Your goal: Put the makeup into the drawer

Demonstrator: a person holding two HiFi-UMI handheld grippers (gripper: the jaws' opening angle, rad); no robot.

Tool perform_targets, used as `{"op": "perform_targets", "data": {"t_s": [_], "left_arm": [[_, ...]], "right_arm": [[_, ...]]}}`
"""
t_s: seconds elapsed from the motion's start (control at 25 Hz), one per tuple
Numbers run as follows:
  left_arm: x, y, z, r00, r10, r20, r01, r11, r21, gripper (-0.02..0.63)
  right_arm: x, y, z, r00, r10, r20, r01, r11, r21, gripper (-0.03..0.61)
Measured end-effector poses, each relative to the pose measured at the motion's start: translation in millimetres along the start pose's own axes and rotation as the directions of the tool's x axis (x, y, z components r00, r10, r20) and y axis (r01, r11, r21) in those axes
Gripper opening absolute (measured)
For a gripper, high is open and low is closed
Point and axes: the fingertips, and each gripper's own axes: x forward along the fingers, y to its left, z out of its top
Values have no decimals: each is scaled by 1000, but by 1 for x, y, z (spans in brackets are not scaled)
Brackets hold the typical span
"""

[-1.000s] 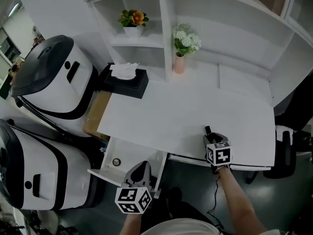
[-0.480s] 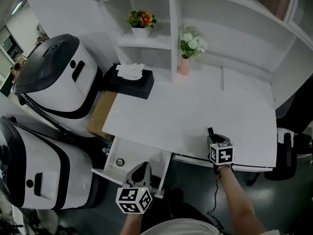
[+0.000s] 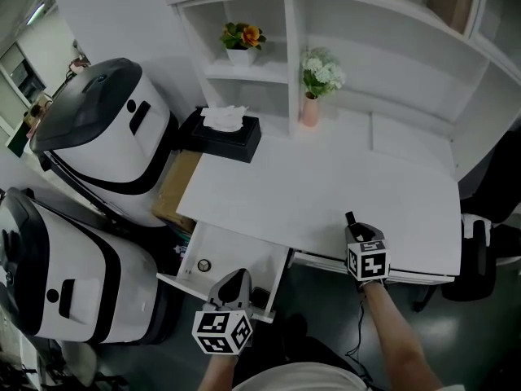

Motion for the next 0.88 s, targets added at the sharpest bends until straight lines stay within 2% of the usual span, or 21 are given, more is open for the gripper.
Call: {"op": "perform_targets", "data": {"t_s": [0.24,0.6,0.88], "left_arm": [[-17,-5,-7,1000,25,18,-25,1000,-8,5],[-43,-4,-17,996,74,40,-74,997,-16,5],[-61,3,-23,992,114,52,-112,993,-33,5]], "right_arm": [[-36,27,3,995,71,68,-72,997,19,100],[-69,77,-6,981,163,108,-165,986,5,100],[-74,128,-14,956,280,86,-275,959,-67,100]]}}
